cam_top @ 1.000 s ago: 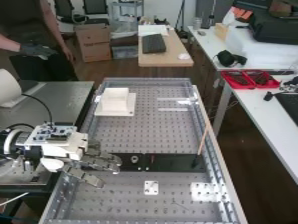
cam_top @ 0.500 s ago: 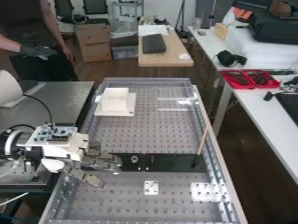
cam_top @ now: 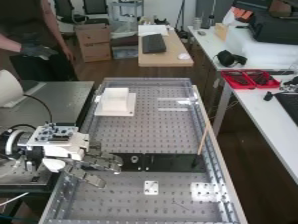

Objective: Grab the smaller nut and place it in the white container

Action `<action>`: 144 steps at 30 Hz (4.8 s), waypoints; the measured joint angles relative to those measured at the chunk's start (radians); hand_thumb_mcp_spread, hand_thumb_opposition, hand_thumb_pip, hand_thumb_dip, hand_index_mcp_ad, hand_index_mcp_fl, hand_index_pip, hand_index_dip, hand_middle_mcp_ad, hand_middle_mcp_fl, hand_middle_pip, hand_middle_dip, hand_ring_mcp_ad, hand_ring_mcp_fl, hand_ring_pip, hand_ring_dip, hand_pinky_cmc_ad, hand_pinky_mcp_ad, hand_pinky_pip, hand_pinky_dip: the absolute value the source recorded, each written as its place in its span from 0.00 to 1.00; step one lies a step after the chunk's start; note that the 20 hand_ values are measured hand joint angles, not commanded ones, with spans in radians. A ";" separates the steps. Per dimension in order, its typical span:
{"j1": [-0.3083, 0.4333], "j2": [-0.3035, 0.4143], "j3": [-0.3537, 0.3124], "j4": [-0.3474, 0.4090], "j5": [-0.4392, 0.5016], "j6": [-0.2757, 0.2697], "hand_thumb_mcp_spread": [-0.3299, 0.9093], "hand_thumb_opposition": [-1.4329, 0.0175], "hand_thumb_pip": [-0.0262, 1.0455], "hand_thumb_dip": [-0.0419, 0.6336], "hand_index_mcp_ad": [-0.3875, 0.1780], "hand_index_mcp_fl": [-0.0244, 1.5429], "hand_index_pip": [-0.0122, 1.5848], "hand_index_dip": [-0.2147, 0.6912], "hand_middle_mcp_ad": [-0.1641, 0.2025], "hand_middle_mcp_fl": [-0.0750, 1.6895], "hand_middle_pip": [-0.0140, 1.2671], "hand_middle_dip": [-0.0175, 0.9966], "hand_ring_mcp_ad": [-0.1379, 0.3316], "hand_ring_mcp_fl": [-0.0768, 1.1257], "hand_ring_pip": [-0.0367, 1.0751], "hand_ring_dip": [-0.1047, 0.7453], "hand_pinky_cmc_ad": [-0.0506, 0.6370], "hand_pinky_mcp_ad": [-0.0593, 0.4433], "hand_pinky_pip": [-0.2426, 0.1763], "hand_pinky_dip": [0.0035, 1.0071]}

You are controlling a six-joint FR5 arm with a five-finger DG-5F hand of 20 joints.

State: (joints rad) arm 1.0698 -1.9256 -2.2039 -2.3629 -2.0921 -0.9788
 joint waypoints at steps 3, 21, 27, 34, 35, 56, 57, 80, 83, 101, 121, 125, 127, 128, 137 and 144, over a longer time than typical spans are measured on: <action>0.001 -0.001 0.000 0.002 0.000 0.000 0.59 0.43 0.76 0.36 0.47 0.11 0.98 0.39 0.57 0.13 0.10 0.25 0.57 0.06 0.12 0.27 0.55 0.70 0.70 0.19; 0.005 -0.003 -0.002 0.012 0.002 0.003 0.62 0.42 0.72 0.36 0.47 0.15 0.96 0.37 0.57 0.16 0.10 0.25 0.53 0.06 0.12 0.27 0.55 0.70 0.76 0.19; 0.008 -0.002 -0.002 0.013 0.004 0.005 0.62 0.41 0.72 0.36 0.47 0.16 0.96 0.37 0.56 0.16 0.10 0.25 0.53 0.06 0.12 0.27 0.55 0.70 0.77 0.19; 0.009 -0.001 0.000 0.011 0.004 0.006 0.62 0.40 0.71 0.36 0.48 0.17 0.96 0.36 0.57 0.16 0.10 0.25 0.53 0.06 0.12 0.27 0.56 0.70 0.77 0.19; 0.009 -0.001 0.000 0.011 0.003 0.006 0.62 0.40 0.70 0.36 0.48 0.17 0.96 0.36 0.57 0.16 0.10 0.25 0.53 0.06 0.12 0.27 0.56 0.70 0.77 0.19; 0.008 0.005 0.012 -0.002 -0.010 0.005 0.62 0.38 0.66 0.37 0.47 0.22 0.96 0.36 0.57 0.17 0.10 0.25 0.51 0.08 0.12 0.27 0.56 0.70 0.78 0.19; 0.008 0.005 0.013 -0.003 -0.011 0.005 0.62 0.38 0.66 0.37 0.47 0.22 0.96 0.36 0.57 0.17 0.10 0.25 0.51 0.08 0.12 0.27 0.56 0.70 0.78 0.19; 0.054 0.099 0.047 -0.108 -0.041 0.011 0.61 0.38 0.64 0.36 0.47 0.25 0.96 0.36 0.58 0.17 0.10 0.25 0.50 0.08 0.12 0.27 0.55 0.70 0.79 0.19; 0.079 0.121 0.064 -0.154 -0.052 0.012 0.61 0.38 0.64 0.36 0.47 0.25 0.96 0.36 0.57 0.17 0.10 0.25 0.49 0.08 0.12 0.27 0.55 0.70 0.80 0.19; 0.319 0.158 0.159 -0.300 -0.189 0.029 0.61 0.38 0.64 0.36 0.47 0.25 0.96 0.36 0.57 0.18 0.10 0.25 0.49 0.08 0.12 0.27 0.56 0.70 0.82 0.19; 0.530 0.028 0.224 -0.313 -0.260 0.056 0.61 0.38 0.64 0.36 0.47 0.25 0.96 0.36 0.59 0.18 0.10 0.25 0.49 0.08 0.12 0.27 0.55 0.70 0.82 0.19; 0.537 0.015 0.231 -0.312 -0.239 0.052 0.61 0.38 0.64 0.36 0.47 0.25 0.96 0.36 0.59 0.18 0.10 0.25 0.50 0.08 0.12 0.27 0.56 0.70 0.82 0.19; 0.537 0.014 0.231 -0.315 -0.232 0.046 0.61 0.38 0.65 0.37 0.47 0.22 0.96 0.37 0.59 0.18 0.10 0.25 0.50 0.08 0.12 0.27 0.56 0.70 0.82 0.19; 0.535 0.013 0.231 -0.317 -0.227 0.046 0.61 0.38 0.65 0.37 0.45 0.18 0.97 0.39 0.58 0.18 0.10 0.25 0.50 0.08 0.12 0.27 0.56 0.70 0.82 0.19; 0.514 0.028 0.231 -0.333 -0.157 0.076 0.56 0.43 0.77 0.37 0.40 0.02 0.86 0.38 0.59 0.12 0.10 0.25 0.49 0.07 0.12 0.27 0.56 0.70 0.73 0.21; 0.498 0.075 0.237 -0.348 -0.090 0.109 0.54 0.44 0.77 0.37 0.40 0.02 0.78 0.34 0.58 0.09 0.09 0.25 0.50 0.08 0.11 0.27 0.56 0.70 0.62 0.27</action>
State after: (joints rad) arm 1.5677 -1.8505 -1.9671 -2.7110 -2.1823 -0.8697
